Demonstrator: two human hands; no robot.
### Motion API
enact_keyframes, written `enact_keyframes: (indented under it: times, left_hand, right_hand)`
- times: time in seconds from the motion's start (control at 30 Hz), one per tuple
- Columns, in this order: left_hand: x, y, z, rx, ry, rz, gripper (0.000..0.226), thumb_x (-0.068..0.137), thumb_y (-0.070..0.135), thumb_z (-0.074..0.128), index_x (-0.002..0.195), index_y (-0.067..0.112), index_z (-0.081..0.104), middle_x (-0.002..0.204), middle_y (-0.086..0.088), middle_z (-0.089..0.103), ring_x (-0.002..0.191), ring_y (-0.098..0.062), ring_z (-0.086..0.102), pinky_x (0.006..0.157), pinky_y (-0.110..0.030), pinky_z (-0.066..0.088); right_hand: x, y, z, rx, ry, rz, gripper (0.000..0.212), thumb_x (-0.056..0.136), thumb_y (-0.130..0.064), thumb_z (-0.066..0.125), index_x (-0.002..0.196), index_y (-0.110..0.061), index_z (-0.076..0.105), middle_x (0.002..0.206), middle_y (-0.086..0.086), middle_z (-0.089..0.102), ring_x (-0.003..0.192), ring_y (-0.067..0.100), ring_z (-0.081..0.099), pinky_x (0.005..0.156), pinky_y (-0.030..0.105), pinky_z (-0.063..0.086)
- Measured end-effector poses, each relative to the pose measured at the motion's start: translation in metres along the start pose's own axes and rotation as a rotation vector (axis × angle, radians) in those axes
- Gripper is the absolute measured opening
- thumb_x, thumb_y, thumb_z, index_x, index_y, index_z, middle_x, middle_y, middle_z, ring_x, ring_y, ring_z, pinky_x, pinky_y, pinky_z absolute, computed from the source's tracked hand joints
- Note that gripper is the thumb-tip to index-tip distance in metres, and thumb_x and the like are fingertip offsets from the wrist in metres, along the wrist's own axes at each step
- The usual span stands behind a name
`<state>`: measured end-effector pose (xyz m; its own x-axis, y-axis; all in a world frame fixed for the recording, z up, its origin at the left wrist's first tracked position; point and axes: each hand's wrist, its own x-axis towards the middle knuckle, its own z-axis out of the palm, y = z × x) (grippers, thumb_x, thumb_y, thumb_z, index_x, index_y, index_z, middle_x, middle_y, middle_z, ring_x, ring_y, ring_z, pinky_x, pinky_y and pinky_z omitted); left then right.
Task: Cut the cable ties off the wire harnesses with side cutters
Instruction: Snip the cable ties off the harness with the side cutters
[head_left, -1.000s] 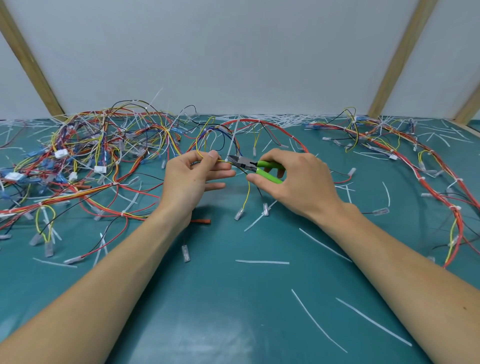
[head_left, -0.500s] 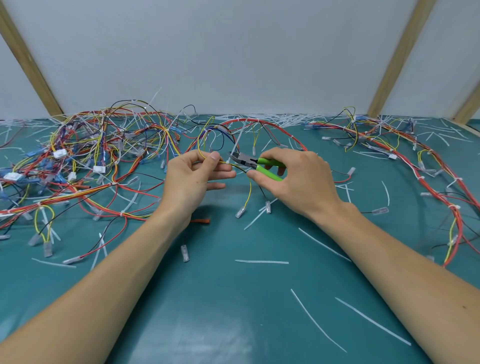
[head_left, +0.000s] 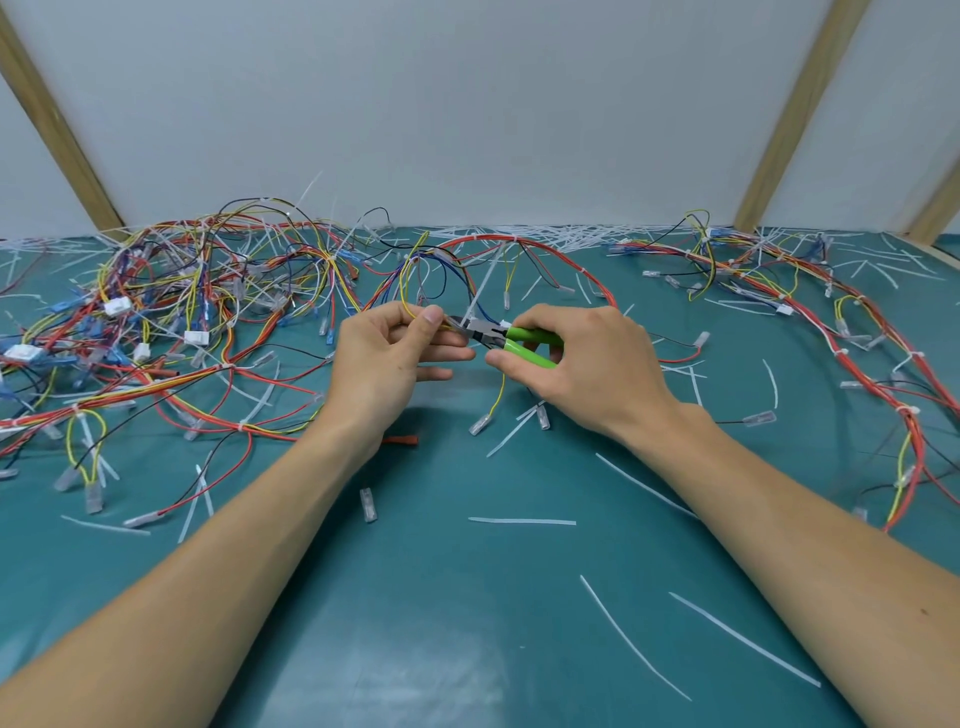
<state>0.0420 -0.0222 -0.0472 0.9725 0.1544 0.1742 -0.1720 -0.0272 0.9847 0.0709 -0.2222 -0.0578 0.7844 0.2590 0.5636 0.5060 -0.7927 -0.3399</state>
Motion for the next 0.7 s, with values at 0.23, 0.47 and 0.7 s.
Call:
enact_keyframes:
  times: [0.23, 0.47, 0.7]
  left_hand:
    - [0.0005, -0.0004, 0.0002, 0.003, -0.001, 0.015, 0.022, 0.103, 0.019, 0.055, 0.088, 0.006, 0.063, 0.079, -0.006, 0.076, 0.078, -0.022, 0.077, 0.062, -0.029, 0.060]
    - [0.0013, 0.0003, -0.0004, -0.016, 0.007, 0.018, 0.020, 0.102, 0.020, 0.055, 0.092, 0.004, 0.061, 0.076, -0.003, 0.075, 0.074, -0.020, 0.076, 0.060, -0.027, 0.060]
    - [0.0013, -0.0001, 0.0005, -0.012, 0.011, 0.027, 0.020, 0.102, 0.021, 0.056, 0.093, 0.004, 0.061, 0.073, -0.002, 0.075, 0.073, -0.019, 0.076, 0.057, -0.026, 0.059]
  right_hand:
    - [0.0002, -0.0028, -0.0002, 0.014, -0.004, 0.032, 0.042, 0.084, -0.073, 0.062, 0.095, -0.034, 0.073, 0.074, -0.017, 0.064, 0.079, 0.015, 0.065, 0.066, 0.030, 0.046]
    - [0.0030, -0.0075, -0.0035, 0.031, -0.071, 0.067, 0.039, 0.087, -0.069, 0.063, 0.090, -0.031, 0.074, 0.079, -0.008, 0.072, 0.083, 0.021, 0.064, 0.074, 0.038, 0.054]
    - [0.0058, -0.0096, -0.0044, 0.064, -0.138, 0.084, 0.039, 0.088, -0.066, 0.062, 0.085, -0.029, 0.073, 0.072, -0.007, 0.065, 0.082, 0.024, 0.061, 0.076, 0.040, 0.053]
